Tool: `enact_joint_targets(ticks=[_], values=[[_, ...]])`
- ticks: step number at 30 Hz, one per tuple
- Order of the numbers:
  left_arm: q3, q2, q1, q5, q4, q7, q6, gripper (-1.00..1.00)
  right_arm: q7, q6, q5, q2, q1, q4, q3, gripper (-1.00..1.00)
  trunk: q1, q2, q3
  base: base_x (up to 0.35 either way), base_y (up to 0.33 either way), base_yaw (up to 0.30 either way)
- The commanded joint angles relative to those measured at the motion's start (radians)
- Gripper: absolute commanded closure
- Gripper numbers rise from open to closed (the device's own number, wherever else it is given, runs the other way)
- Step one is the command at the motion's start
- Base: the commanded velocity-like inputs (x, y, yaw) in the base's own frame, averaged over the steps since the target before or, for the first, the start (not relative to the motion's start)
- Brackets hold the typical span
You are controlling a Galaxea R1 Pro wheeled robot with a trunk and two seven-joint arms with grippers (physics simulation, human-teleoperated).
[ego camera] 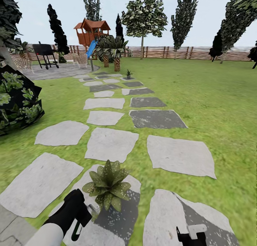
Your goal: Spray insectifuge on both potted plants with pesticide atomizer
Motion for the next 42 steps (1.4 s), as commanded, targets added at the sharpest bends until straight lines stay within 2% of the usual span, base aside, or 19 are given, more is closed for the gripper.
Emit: enact_joint_targets(ticks=[1, 7, 14, 22, 42], values=[[0.005, -0.001, 0.0, -0.01, -0.001, -0.008, 0.003, 1.0, -0.001, -0.002, -0.009, 0.0, 0.0, 0.0, 0.009, -1.0, 0.0, 0.0, -0.001, -0.001, -0.025, 0.001], [0.006, -0.001, 0.0, -0.01, -0.001, -0.008, 0.004, 1.0, -0.002, -0.002, -0.009, -0.001, 0.0, 0.0, 0.009, -1.0, 0.0, 0.0, -0.001, 0.009, -0.007, 0.206], [0.007, -0.001, 0.0, -0.01, -0.001, -0.008, 0.004, 1.0, -0.002, -0.002, -0.009, -0.001, 0.0, 0.0, 0.009, -1.0, 0.0, 0.0, -0.001, 0.18, -0.177, 0.223], [0.007, -0.001, 0.001, -0.013, -0.001, -0.006, 0.004, 1.0, -0.002, -0.002, -0.009, -0.001, 0.0, 0.0, 0.009, -1.0, 0.0, 0.0, -0.001, 0.168, -0.223, 0.045], [0.007, -0.003, 0.001, -0.014, -0.001, -0.007, 0.004, 1.0, -0.002, -0.002, -0.009, -0.001, 0.0, 0.0, 0.009, -1.0, 0.0, 0.0, -0.001, 0.054, -0.269, 0.272]])
